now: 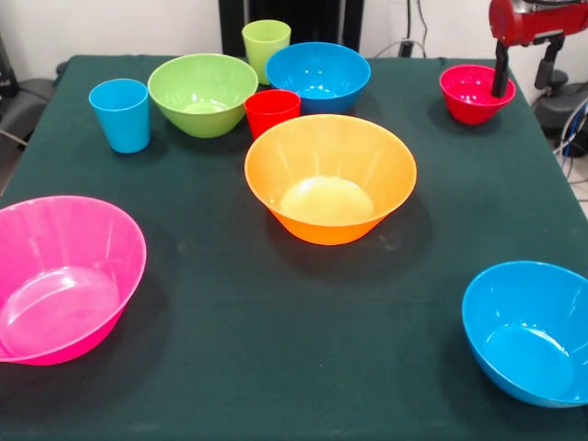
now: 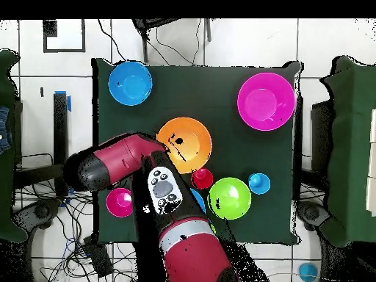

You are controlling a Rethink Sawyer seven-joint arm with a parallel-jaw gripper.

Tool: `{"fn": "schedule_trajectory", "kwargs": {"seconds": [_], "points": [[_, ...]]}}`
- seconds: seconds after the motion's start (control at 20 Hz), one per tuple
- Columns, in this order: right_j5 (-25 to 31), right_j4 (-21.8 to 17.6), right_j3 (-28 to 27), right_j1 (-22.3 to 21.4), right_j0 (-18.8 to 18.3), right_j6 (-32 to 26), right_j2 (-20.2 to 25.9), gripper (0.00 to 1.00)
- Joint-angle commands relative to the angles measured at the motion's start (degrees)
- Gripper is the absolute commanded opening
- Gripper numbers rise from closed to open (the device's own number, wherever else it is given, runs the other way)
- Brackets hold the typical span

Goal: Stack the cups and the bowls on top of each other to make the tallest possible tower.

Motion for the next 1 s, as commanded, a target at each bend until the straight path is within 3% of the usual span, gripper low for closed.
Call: {"fn": "schedule_trajectory", "kwargs": {"seconds": [0.05,0.4,0.7,1.0], "points": [[3.3,1.3,0.5,-1.2,3.2,8.4,-3.9,1.00],[3.2,3.8,0.6,-1.1,3.9,8.4,-5.1,1.00],[4.2,3.6,-0.5,-0.8,5.2,7.1,-6.7,1.00],[7.2,3.6,-9.0,2.7,5.3,2.7,-5.4,1.00]]}}
